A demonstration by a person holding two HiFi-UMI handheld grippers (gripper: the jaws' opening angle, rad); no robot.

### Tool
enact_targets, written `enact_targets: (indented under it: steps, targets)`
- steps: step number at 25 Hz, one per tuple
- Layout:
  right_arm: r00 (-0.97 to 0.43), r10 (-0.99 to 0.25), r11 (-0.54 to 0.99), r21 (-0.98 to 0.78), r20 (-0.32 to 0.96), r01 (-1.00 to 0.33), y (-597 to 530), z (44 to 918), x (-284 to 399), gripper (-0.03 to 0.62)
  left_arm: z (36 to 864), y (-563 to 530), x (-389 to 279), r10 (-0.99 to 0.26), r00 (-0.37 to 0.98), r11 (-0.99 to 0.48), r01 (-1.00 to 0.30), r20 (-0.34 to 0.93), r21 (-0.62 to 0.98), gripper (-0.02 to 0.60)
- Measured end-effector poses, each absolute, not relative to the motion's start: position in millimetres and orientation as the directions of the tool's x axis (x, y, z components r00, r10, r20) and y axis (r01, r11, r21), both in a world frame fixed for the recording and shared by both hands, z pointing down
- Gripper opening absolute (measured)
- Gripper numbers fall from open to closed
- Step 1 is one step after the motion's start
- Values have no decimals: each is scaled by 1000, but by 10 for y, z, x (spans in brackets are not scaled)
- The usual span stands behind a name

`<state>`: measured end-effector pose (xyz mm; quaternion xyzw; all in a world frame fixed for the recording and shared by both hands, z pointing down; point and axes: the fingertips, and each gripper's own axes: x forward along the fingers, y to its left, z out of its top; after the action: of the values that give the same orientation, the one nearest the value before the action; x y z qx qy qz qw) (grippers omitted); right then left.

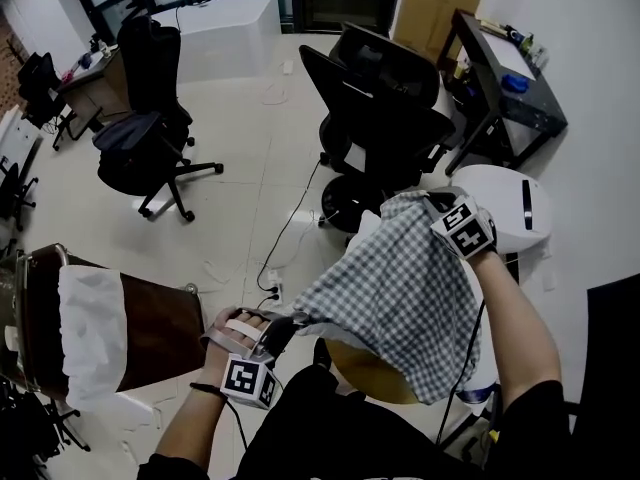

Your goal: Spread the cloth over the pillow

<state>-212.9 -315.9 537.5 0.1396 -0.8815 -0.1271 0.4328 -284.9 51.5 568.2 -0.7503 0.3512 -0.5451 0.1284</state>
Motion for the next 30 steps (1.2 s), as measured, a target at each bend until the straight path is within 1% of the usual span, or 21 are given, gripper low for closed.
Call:
enact_targets:
  steps: [3,6,10,13,15,16,18,21,23,26,30]
  targets:
    - [-573,-355,927,357,739,-114,-3161,5605,-2275,18,5878,553,-2975,-656,126,-729,-360,744,-582,3]
    - [-565,-341,933,344,751,-106,-3147,5809,-2381,18,6047,590,-3030,-641,114,-739,-360,759,-569,2]
    - [-523,-317,944,319,791,-88,-3103,6139,-2404,20,6367,664,-3001,-586,126,-773,-383,800,-506,2]
    - [-487,-274,959,270,829,-80,-3047,6404,-2393,21,6654,739,-2975,-526,137,-804,-402,839,-439,2]
    - [-483,-245,967,244,840,-66,-3006,6500,-2401,34,6751,752,-2947,-494,148,-818,-413,857,-401,3]
    - [-493,-238,969,239,837,-62,-2996,6494,-2411,55,6760,743,-2932,-486,155,-820,-421,860,-388,5]
    - [-532,-234,970,229,814,-76,-2989,6386,-2434,120,6729,708,-2928,-484,162,-819,-429,860,-381,23]
    - [-609,-241,969,220,756,-110,-2985,6066,-2431,149,6618,662,-2961,-501,169,-805,-450,848,-386,82]
    - [-654,-253,965,238,713,-115,-2975,5799,-2385,150,6461,619,-2986,-521,169,-786,-478,837,-393,110]
    - [-712,-275,956,263,646,-130,-2908,5389,-2215,155,6279,614,-3051,-536,130,-766,-490,834,-416,157]
    - [-765,-287,951,270,577,-153,-2694,4941,-1856,155,6005,626,-3042,-592,91,-717,-513,801,-472,164]
